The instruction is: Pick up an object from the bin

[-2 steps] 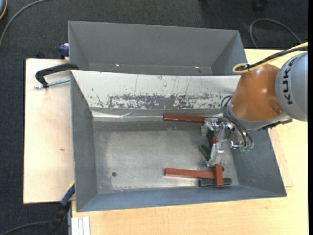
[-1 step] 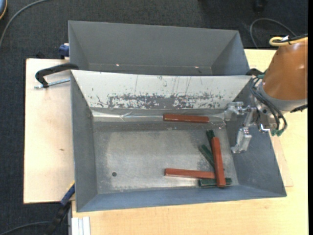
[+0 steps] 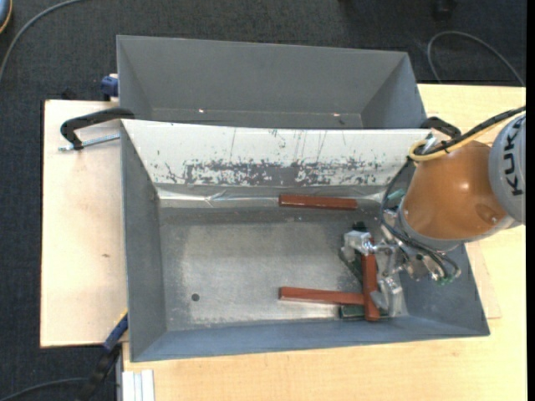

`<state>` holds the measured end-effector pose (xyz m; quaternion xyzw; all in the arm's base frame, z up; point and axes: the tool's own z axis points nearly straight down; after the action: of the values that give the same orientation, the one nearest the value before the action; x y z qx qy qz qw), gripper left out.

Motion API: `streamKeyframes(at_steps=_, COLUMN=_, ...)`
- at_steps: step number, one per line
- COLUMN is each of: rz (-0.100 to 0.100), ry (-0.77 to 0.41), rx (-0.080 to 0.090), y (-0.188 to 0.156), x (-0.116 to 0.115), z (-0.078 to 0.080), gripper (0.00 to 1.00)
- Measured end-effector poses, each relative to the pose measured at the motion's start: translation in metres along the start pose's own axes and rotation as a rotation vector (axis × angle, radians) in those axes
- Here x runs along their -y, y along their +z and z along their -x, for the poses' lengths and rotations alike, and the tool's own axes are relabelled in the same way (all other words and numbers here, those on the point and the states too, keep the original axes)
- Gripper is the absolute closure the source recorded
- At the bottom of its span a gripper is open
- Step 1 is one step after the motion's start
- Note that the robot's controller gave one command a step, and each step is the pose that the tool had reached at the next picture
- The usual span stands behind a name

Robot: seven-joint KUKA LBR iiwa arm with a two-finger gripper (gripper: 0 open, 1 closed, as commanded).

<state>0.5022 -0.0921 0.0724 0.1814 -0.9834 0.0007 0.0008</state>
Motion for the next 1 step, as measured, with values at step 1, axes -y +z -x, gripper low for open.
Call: streamKeyframes(at_steps=1, rz=0.001, ry=-0.191, rx=0.007, y=-0.0092, x=-0.0683, z=0.0179, gripper=0.00)
